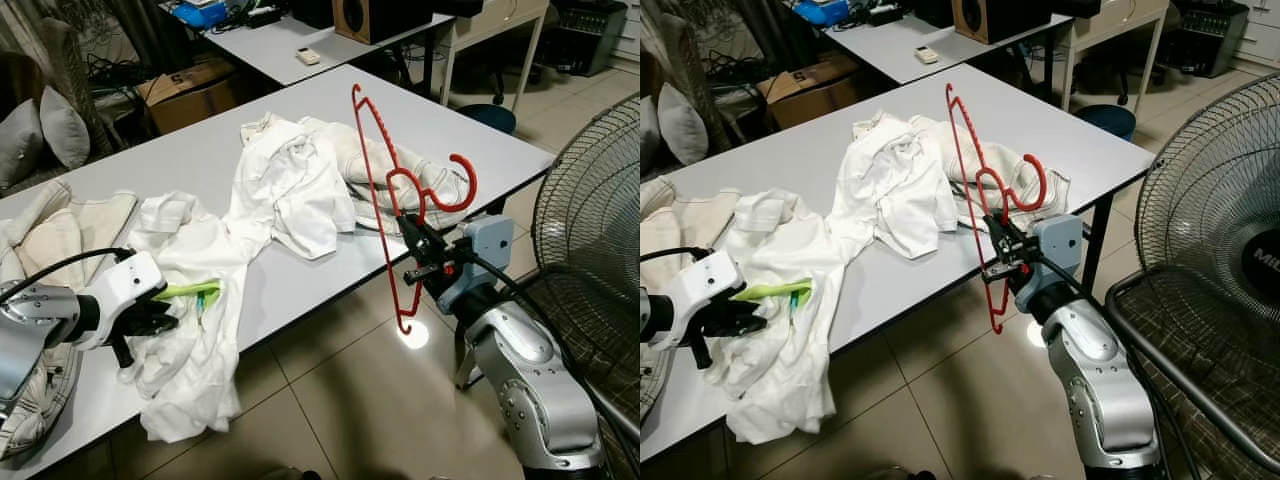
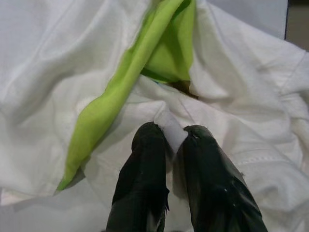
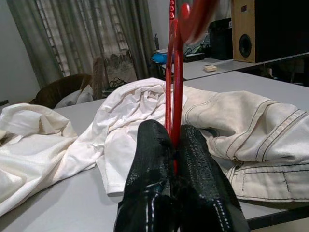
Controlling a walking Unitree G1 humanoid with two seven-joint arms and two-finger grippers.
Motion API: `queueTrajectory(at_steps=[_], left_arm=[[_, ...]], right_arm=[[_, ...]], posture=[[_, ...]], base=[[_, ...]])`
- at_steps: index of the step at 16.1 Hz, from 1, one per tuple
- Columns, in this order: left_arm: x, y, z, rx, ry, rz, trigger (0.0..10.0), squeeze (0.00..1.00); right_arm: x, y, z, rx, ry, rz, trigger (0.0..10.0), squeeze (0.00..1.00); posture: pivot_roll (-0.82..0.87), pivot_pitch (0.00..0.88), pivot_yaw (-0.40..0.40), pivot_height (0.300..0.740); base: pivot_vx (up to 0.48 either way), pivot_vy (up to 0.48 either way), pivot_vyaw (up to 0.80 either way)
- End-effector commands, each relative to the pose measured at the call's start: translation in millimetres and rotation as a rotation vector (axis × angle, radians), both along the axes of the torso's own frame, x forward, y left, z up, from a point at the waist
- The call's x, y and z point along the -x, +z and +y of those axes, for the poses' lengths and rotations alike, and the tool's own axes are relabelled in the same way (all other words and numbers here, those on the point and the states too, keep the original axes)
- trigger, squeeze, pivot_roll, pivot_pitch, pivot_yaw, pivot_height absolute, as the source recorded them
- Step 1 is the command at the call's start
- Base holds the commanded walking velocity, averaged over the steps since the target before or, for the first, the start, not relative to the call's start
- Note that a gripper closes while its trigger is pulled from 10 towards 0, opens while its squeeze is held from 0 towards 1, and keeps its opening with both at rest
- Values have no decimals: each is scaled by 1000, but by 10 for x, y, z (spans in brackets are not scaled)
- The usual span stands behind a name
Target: Hang hanger
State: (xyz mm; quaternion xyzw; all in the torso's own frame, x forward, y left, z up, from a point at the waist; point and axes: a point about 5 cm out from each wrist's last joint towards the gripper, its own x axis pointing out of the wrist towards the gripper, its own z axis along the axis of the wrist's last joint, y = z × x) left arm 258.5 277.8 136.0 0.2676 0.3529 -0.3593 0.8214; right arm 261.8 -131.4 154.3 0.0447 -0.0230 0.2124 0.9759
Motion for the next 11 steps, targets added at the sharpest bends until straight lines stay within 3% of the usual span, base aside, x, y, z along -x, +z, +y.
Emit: queueTrajectory(at_steps=[1, 2, 4, 5, 8, 10, 11], left_arm=[[-45, 45, 50, 3, 47, -30, 0, 0], [-53, 45, 41, 12, 52, -32, 0, 0], [-210, 122, -208, 214, 89, -85, 0, 0], [-367, 223, -396, 350, 111, -141, 0, 0], [-837, 734, -830, 739, 182, -311, 0, 0], [-1063, 1242, -882, 996, 266, -491, 0, 0], [-1109, 1420, -813, 1078, 321, -562, 0, 0]], right_arm=[[-28, 17, 53, -11, 18, -10, 10000, 0], [-28, 16, 54, -11, 18, -10, 10000, 0], [-37, 15, 54, -12, 18, -9, 10000, 0], [-48, 14, 56, -13, 18, -9, 10000, 0], [-84, 29, 64, -14, 18, -14, 10000, 0], [-93, 41, 51, -16, 6, -22, 10000, 0], [-94, 47, 41, -17, -3, -26, 10000, 0]], posture=[[-84, 0, 187, 740], [-84, 0, 187, 740], [-77, 0, 180, 740], [-74, 0, 176, 740], [-72, 0, 172, 740], [-75, 0, 175, 740], [-78, 0, 179, 740]], base=[[0, 0, 0], [0, 0, 0], [0, 0, 0], [0, 0, 0], [0, 0, 0], [0, 0, 0], [0, 0, 0]])
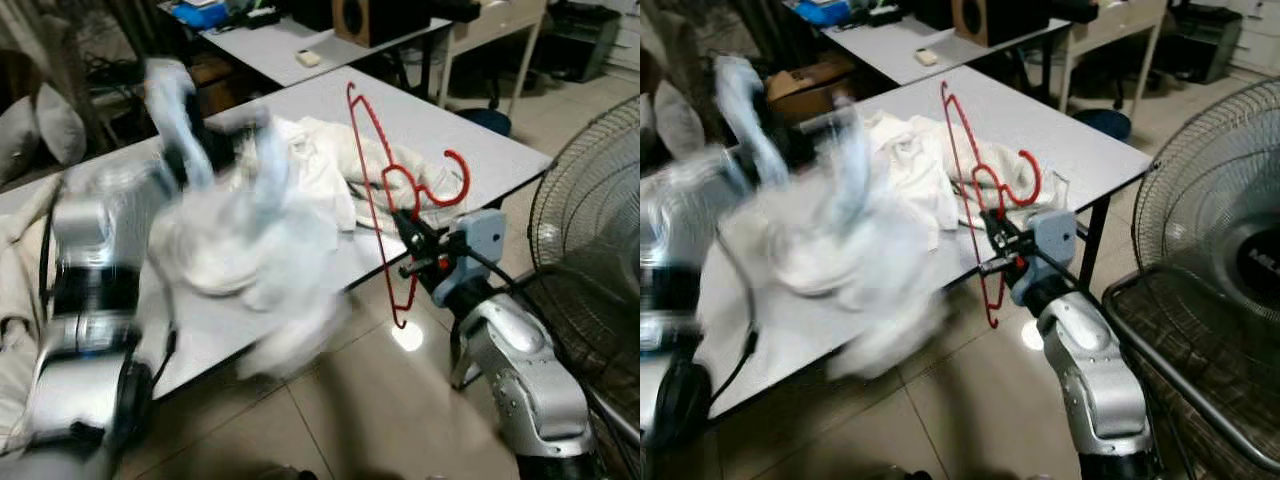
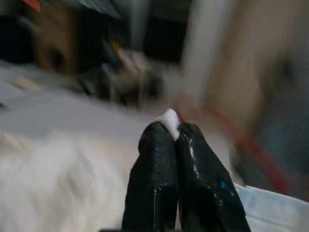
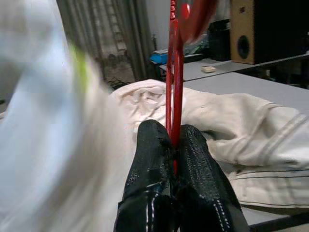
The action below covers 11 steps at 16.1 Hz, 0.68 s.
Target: Hang hanger
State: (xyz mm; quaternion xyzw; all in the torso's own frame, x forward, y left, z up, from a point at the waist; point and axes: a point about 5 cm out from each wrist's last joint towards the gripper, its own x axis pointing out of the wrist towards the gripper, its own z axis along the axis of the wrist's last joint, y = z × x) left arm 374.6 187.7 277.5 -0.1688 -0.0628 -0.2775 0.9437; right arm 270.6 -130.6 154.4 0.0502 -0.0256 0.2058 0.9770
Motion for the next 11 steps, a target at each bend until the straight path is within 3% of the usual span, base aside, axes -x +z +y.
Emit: queueTrajectory(at_steps=[1, 2, 3, 4, 5, 9, 11], left_arm=[[-1, 214, 287, 121, 150, -68, 0, 0], [11, 201, 564, 98, 320, -75, 0, 0], [55, 66, 808, 67, 448, -36, 0, 0], [72, 13, 878, 60, 487, -17, 0, 0], [210, -255, 1067, 16, 557, 46, 0, 0], [408, -737, 1145, -89, 547, 195, 0, 0], [436, -775, 1069, -121, 505, 192, 0, 0]], right_arm=[[-9, 57, 8, -10, -8, -30, 10000, 0], [-9, 63, -21, -14, -25, -32, 10000, 0], [-6, 64, -38, -14, -32, -33, 10000, 0], [-4, 64, -43, -14, -33, -33, 10000, 0], [6, 62, -69, -10, -35, -32, 10000, 0], [-21, 76, -70, 1, -18, -30, 10000, 0], [-36, 83, -67, 5, -8, -30, 10000, 0]], posture=[[-83, 0, 183, 740], [-89, 0, 185, 740], [-92, 0, 184, 740], [-93, 0, 183, 740], [-95, 0, 171, 740], [-89, 0, 138, 740], [-87, 0, 129, 740]], base=[[0, 0, 0], [0, 0, 0], [0, 0, 0], [0, 0, 0], [0, 0, 0], [0, 0, 0], [0, 0, 0]])
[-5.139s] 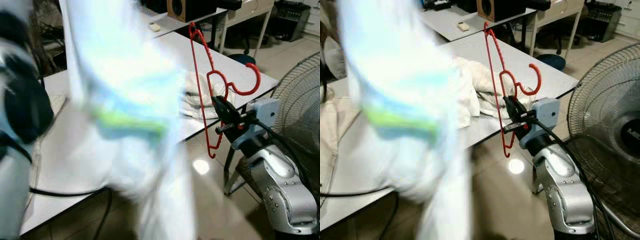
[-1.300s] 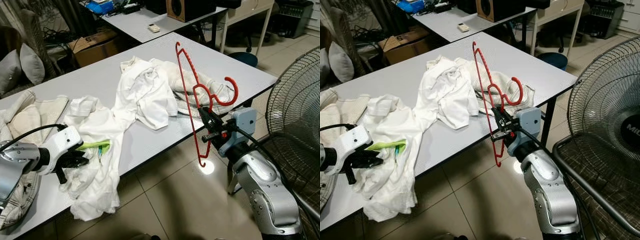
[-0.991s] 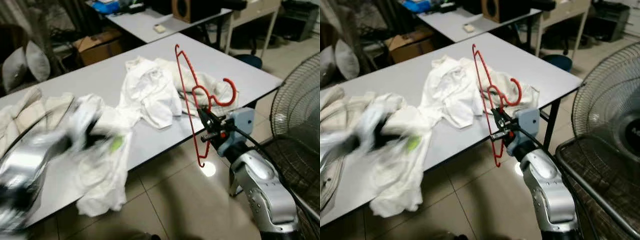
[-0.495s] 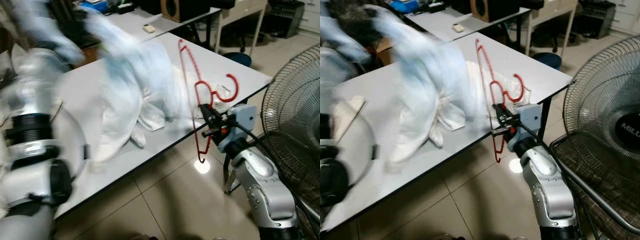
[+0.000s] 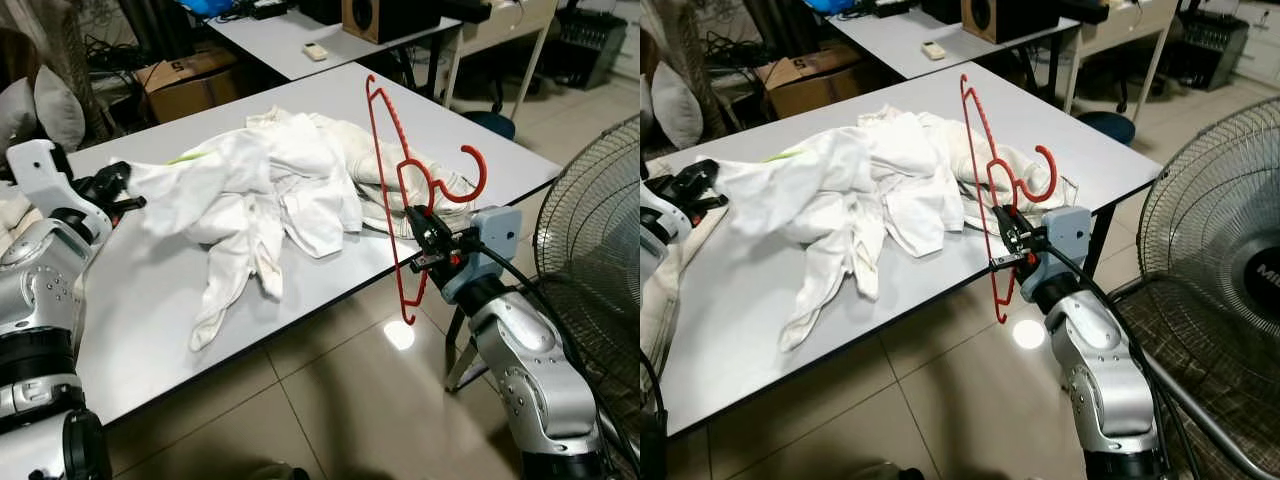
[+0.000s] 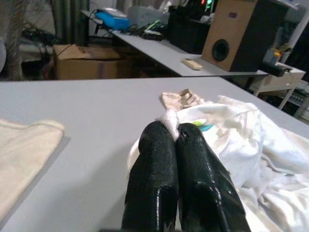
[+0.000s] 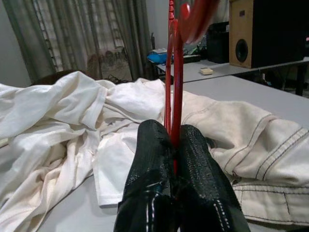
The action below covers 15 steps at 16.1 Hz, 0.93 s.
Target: Hang hanger
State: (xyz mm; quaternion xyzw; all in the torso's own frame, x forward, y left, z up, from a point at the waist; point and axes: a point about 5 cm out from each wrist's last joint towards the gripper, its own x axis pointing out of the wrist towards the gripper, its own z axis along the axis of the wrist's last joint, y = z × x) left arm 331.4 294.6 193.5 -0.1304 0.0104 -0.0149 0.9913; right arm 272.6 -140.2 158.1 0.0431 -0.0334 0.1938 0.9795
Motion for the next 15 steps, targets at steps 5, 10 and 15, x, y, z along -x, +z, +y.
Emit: queueTrajectory(at_steps=[5, 10, 15], left_arm=[[-69, 1033, -178, 455, -276, -443, 0, 0], [-71, 494, -60, 212, -170, -135, 0, 0], [-104, 435, -15, 120, -142, -32, 0, 0]], right_arm=[[-72, 145, -65, -23, -39, -53, 10000, 0], [-4, 88, -105, -21, -59, -31, 10000, 0], [-73, 168, -56, -14, -49, -50, 10000, 0]], posture=[[-108, 0, 140, 740], [-117, 0, 140, 740], [-121, 0, 144, 740]], base=[[0, 0, 0], [0, 0, 0], [0, 0, 0]])
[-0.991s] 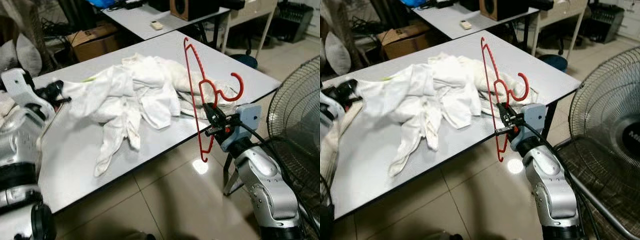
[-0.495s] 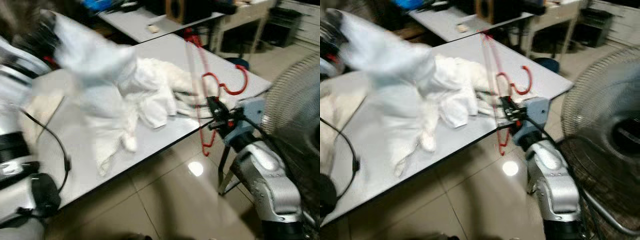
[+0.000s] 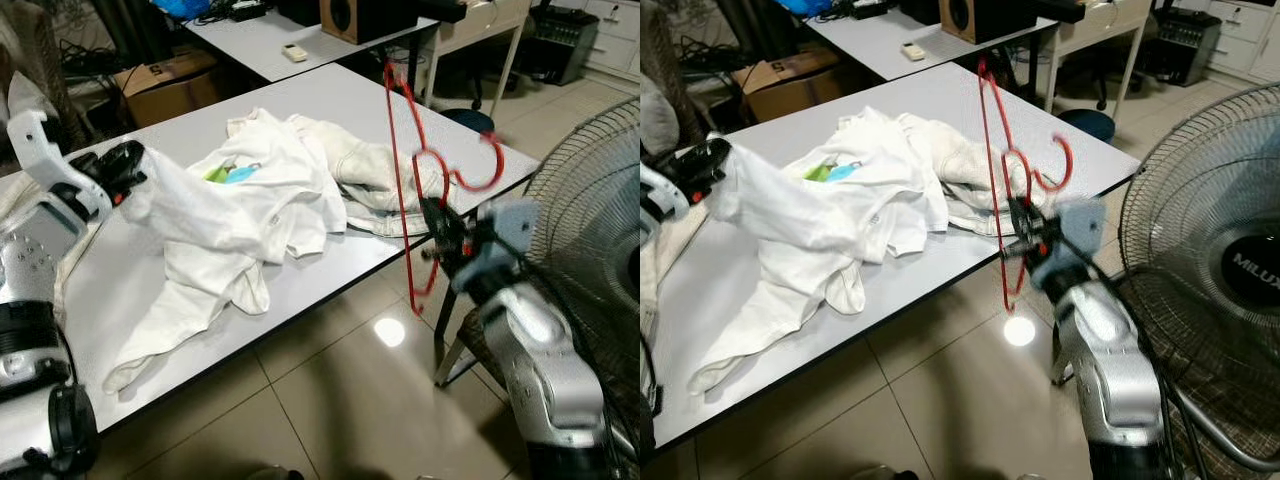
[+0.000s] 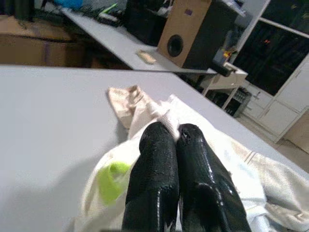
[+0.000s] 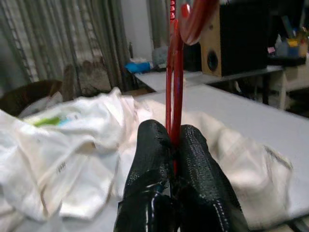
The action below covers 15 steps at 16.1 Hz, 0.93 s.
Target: Hang hanger
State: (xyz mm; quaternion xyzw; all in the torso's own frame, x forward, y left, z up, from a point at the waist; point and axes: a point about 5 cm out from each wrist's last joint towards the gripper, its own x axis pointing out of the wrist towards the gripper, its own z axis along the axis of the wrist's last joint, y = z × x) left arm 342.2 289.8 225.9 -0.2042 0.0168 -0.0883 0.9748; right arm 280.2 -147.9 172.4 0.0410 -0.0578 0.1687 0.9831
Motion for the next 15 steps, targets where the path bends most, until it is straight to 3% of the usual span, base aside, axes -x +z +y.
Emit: queueTrajectory(at_steps=[1, 5, 10, 12, 15], left_arm=[[6, 193, 21, -46, -16, -53, 0, 0], [87, 271, 36, -119, -56, -43, 0, 0], [170, 348, -57, -199, -128, -43, 0, 0], [186, 505, -117, -169, -170, -98, 0, 0], [204, 562, -135, -185, -187, -111, 0, 0]], right_arm=[[14, 41, 9, -8, 2, -7, 10000, 0], [113, 1, -28, -2, 7, 18, 10000, 0], [177, -12, -45, -8, 4, 41, 10000, 0], [174, 21, -55, -7, -1, 35, 10000, 0], [169, 52, -61, -7, -5, 28, 10000, 0]], posture=[[-115, 0, 142, 740], [-106, 0, 120, 740], [-116, 0, 121, 740], [-124, 0, 125, 740], [-133, 0, 126, 740]], base=[[0, 0, 0], [0, 0, 0], [0, 0, 0], [0, 0, 0], [0, 0, 0]])
